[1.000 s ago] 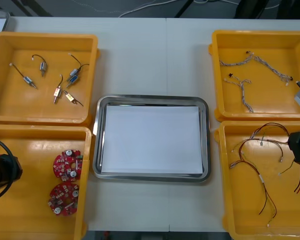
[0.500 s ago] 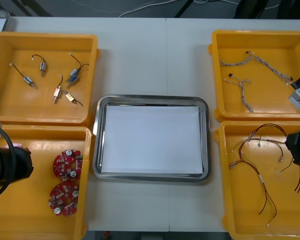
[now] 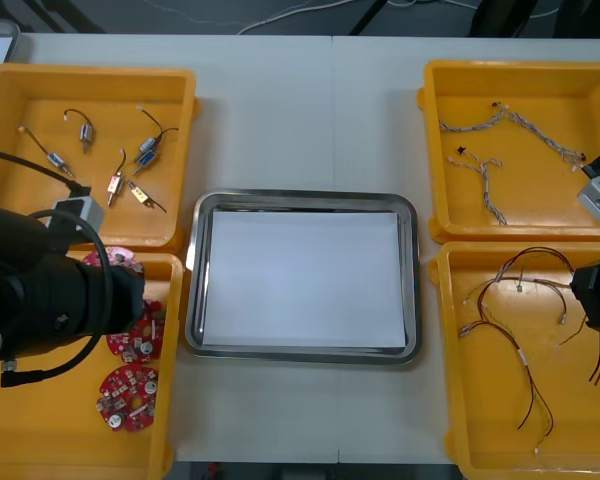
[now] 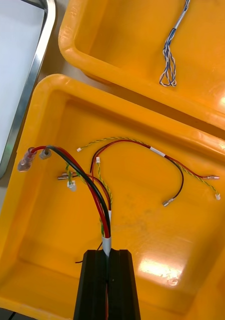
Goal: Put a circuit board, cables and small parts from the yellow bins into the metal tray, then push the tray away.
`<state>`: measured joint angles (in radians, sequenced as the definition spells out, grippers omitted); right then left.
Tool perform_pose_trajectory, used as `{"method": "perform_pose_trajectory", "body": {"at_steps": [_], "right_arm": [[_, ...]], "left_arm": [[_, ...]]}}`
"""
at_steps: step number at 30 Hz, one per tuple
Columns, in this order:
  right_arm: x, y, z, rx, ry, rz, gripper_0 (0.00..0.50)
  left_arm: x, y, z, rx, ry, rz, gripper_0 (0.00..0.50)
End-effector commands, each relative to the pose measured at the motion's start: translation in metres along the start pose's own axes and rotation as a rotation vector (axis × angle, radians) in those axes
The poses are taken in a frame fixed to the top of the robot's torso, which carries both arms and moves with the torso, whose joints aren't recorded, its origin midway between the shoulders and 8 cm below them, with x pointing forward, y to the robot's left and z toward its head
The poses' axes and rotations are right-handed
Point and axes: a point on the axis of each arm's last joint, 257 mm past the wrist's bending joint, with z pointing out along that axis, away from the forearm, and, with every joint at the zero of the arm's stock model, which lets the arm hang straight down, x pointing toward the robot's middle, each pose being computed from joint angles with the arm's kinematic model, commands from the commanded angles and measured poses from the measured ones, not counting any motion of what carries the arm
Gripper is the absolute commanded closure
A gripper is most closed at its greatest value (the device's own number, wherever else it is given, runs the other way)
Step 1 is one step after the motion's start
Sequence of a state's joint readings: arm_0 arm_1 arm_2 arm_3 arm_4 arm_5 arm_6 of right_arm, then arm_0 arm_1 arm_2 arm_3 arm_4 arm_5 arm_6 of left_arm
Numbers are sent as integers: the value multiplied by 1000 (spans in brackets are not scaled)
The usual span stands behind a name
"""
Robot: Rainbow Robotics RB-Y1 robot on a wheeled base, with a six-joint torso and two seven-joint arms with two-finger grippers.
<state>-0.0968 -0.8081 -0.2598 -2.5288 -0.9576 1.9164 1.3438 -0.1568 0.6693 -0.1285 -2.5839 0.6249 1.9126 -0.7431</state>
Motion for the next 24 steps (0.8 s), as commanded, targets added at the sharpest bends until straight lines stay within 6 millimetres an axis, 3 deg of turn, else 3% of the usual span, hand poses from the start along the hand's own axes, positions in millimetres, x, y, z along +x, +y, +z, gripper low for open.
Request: {"method": "perform_pose_trajectory", "body": {"at_steps": [1, 7, 24], "right_arm": [[-5, -3, -8, 39, -12, -57, 500], [-5, -3, -8, 39, -12, -57, 500], [-5, -3, -8, 39, -12, -57, 500]], "left_arm": [[-12, -27, -9, 21, -34, 116, 500], [-8, -49, -3, 37, -12, 131, 500], [-14, -86, 9, 33, 15, 167, 500]]}}
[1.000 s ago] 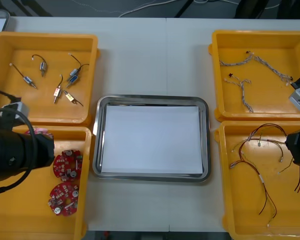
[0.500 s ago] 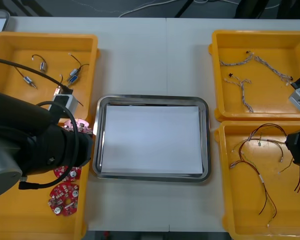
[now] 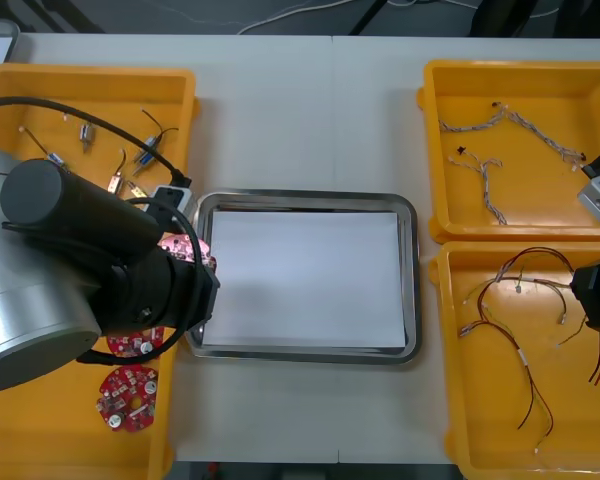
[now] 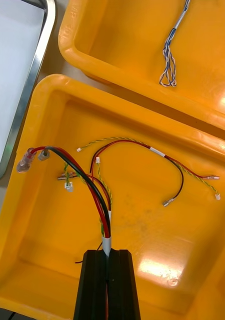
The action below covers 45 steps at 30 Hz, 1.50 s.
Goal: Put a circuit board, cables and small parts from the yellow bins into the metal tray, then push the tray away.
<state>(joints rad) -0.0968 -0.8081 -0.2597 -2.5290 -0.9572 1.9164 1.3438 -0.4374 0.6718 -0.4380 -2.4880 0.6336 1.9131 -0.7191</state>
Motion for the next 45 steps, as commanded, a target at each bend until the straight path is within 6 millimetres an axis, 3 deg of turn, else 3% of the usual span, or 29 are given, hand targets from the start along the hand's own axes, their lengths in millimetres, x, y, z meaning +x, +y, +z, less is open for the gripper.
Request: {"method": "perform_pose_trajectory", "body": {"at_steps": [1, 9, 23, 34, 45], "right_arm": [[-5, -3, -8, 39, -12, -57, 500], [-5, -3, -8, 39, -12, -57, 500], [-5, -3, -8, 39, -12, -57, 500], [-5, -3, -8, 39, -12, -57, 500], [-5, -3, -8, 39, -12, -57, 500]], "left_arm": [[-13, -14, -2, -17, -14, -96, 500], [-18, -36, 4, -5, -2, -115, 500], [0, -70, 17, 31, 36, -98, 500], [15, -59, 54, -83, 81, -87, 500], [25, -84, 65, -38, 99, -62, 500]]}}
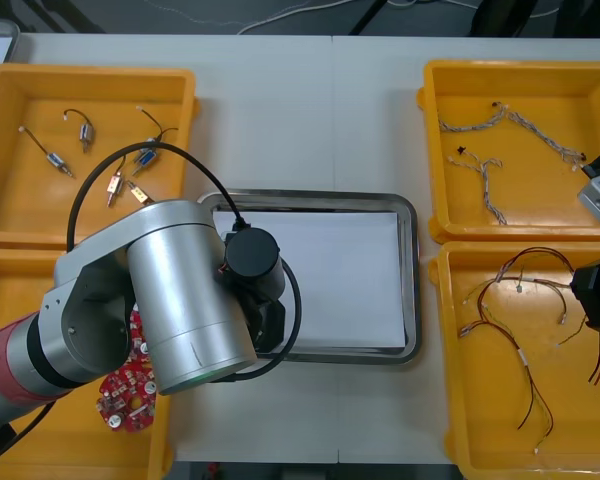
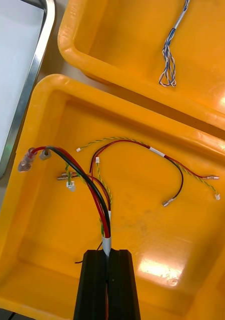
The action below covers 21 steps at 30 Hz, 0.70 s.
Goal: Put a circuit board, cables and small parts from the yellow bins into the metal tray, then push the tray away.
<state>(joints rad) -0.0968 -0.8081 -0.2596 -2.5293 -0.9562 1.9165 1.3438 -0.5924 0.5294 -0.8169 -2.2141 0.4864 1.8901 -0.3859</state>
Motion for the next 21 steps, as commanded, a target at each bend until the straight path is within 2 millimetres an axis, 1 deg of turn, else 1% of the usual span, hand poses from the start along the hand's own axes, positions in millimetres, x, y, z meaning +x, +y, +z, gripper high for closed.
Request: {"method": "perform_pose_trajectory", "body": {"at_steps": [1, 5, 10, 18, 21], "right_arm": [[-4, -3, -8, 38, -12, -57, 500], [-4, -3, -8, 38, -12, -57, 500], [-4, -3, -8, 38, -12, -57, 500], [-4, -3, -8, 38, -12, -57, 500], [-4, -3, -8, 38, -12, -57, 500]], "left_arm": [[-2, -31, -7, 58, -27, 95, 500], [-2, -32, 0, 51, -30, 98, 500], [-6, -32, 16, 31, -47, 97, 500], [-12, -38, 26, 43, -55, 91, 500], [-12, -37, 32, 29, -65, 97, 500]]}}
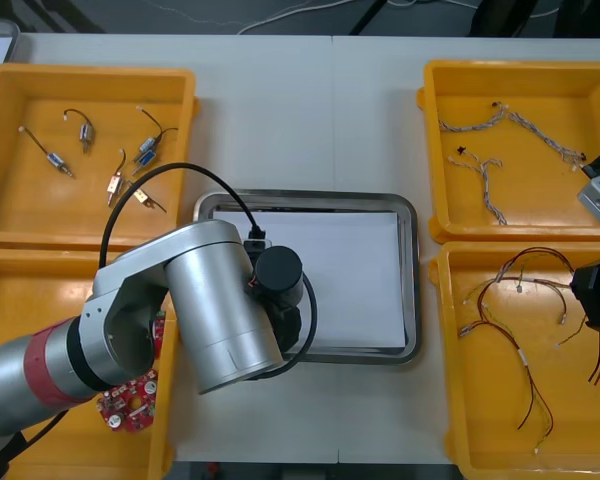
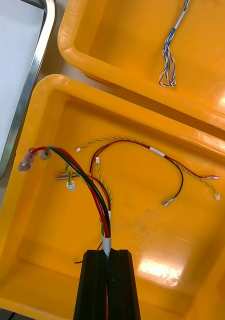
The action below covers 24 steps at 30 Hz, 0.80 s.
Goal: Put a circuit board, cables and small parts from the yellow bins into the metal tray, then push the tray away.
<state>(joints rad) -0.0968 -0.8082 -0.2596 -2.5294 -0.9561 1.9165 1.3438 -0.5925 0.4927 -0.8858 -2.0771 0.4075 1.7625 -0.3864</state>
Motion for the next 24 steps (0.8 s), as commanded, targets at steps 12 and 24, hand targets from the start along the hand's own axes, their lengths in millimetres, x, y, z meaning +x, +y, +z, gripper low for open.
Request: {"method": "perform_pose_trajectory", "body": {"at_steps": [12, 24], "right_arm": [[-4, -3, -8, 38, -12, -57, 500], [-4, -3, -8, 38, -12, -57, 500]], "left_arm": [[-11, -14, 9, -3, -55, 105, 500], [-15, -16, 8, 7, -72, 95, 46]]}}
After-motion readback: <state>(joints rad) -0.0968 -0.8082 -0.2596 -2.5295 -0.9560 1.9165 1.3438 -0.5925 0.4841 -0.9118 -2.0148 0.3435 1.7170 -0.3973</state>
